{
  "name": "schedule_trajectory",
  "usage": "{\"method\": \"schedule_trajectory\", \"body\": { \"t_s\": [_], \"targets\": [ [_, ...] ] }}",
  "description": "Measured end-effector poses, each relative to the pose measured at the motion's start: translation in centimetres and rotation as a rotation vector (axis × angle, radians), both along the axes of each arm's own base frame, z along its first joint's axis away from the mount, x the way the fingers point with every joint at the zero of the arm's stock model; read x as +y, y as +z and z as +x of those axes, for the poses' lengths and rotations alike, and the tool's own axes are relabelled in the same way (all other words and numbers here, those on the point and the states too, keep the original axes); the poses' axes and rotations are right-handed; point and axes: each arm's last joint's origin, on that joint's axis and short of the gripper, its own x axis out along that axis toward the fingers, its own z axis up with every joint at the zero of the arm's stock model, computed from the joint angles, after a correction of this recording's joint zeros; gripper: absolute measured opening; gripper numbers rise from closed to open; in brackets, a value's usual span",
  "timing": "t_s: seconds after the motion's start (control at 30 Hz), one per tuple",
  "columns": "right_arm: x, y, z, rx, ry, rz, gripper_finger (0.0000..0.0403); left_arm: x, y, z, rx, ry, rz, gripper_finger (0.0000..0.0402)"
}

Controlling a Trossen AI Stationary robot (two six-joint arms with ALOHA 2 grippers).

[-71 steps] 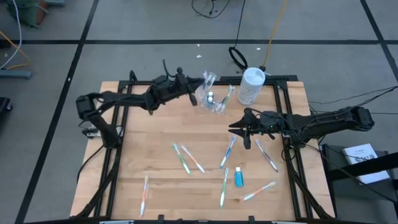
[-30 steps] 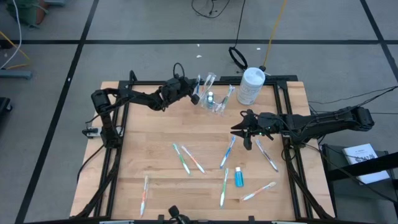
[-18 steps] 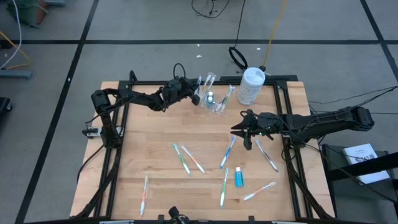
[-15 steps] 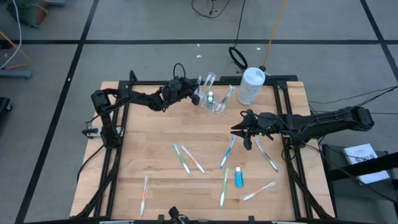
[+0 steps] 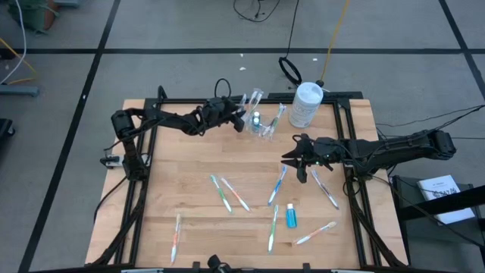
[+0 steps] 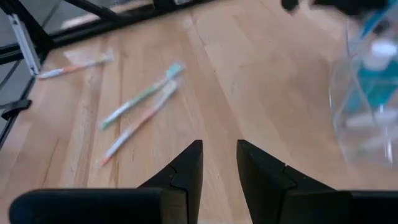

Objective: Pick & Place toothbrushing station
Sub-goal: Put the blue toothbrush into the transparent organizer

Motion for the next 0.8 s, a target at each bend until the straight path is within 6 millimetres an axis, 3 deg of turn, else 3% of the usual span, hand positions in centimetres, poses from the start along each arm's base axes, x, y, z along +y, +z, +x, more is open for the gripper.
{"method": "schedule_trajectory", "body": {
  "t_s": [0.17,0.47,0.63,0.8],
  "targets": [
    [0.0,-1.1,-0.7,0.126,-0.064,0.104,0.0089,-0.6,1.8,-0.5,-0.004,-0.001,0.006,0.0194],
    [-0.4,-3.1,-2.7,0.361,-0.367,0.253,0.0089,-2.6,8.2,-3.8,-0.021,-0.008,-0.015,0.0178],
    [-0.5,-4.4,-2.6,0.254,-0.490,0.341,0.0089,-4.5,9.5,-4.9,0.012,-0.037,-0.092,0.0163],
    [-0.3,-6.9,-2.8,0.153,-0.412,0.441,0.0089,-6.3,9.3,-4.8,0.067,-0.088,-0.117,0.0153]
  ]
}}
